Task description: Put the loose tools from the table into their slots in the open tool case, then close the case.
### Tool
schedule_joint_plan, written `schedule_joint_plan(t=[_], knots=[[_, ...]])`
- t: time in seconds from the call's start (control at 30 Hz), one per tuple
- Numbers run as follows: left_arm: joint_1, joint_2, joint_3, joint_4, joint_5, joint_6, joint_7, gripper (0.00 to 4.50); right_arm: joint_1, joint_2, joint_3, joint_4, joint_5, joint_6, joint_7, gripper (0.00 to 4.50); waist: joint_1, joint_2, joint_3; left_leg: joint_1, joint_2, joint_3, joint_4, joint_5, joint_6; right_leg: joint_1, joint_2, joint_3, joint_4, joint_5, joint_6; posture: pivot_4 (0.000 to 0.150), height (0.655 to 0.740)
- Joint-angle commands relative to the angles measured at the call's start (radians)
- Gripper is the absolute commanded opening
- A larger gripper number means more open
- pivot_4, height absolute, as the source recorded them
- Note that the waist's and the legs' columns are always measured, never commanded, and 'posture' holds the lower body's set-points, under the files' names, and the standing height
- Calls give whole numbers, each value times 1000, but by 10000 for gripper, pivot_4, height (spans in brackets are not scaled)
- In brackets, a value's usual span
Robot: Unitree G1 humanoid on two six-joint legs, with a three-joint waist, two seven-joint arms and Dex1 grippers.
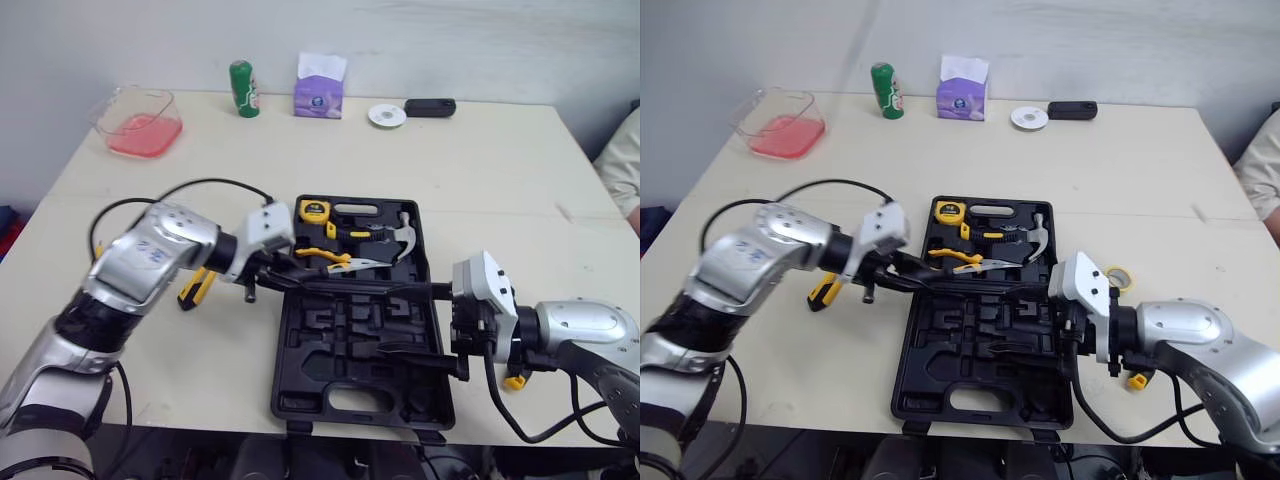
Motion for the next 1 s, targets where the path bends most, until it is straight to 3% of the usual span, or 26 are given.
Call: schedule_joint_plan(t=[0.03, 0.27, 0.53, 0.7, 1.0], knots=[[-81, -38, -44, 64, 58, -33, -47, 10646, 95, -15, -34, -6, -70, -41, -15, 45000, -3, -1, 0, 0, 0, 0, 0, 0, 0, 0, 0, 0, 0, 0, 0, 1500, 7244], [-100, -70, -105, 70, 135, -90, -121, 10646, 181, 5, -88, -33, -69, -56, -54, 45000, 8, -1, 1, -1, 1, -1, 6, 0, 1, -1, 2, 0, 3, -2, 0, 1500, 7244], [-117, -126, -129, 89, 247, -121, -87, 10646, 235, 13, -115, -28, -77, -74, -75, 45000, 10, -1, 0, -5, 2, -5, 12, -3, 6, -1, 0, 0, 5, -1, 0, 1500, 7244], [-116, -133, -130, 36, 239, -63, -118, 10646, 255, 11, -120, -23, -83, -88, -74, 45000, 10, -1, 0, -6, 1, -6, 13, -3, 6, -1, 0, -1, 5, -1, 1, 1500, 7244], [-100, -154, -139, 55, 310, -131, -96, 10646, 250, 10, -113, -19, -89, -96, -83, 45000, 10, -1, 0, -7, 1, -7, 14, -3, 6, -1, 0, -1, 5, -1, 1, 1500, 7244]])
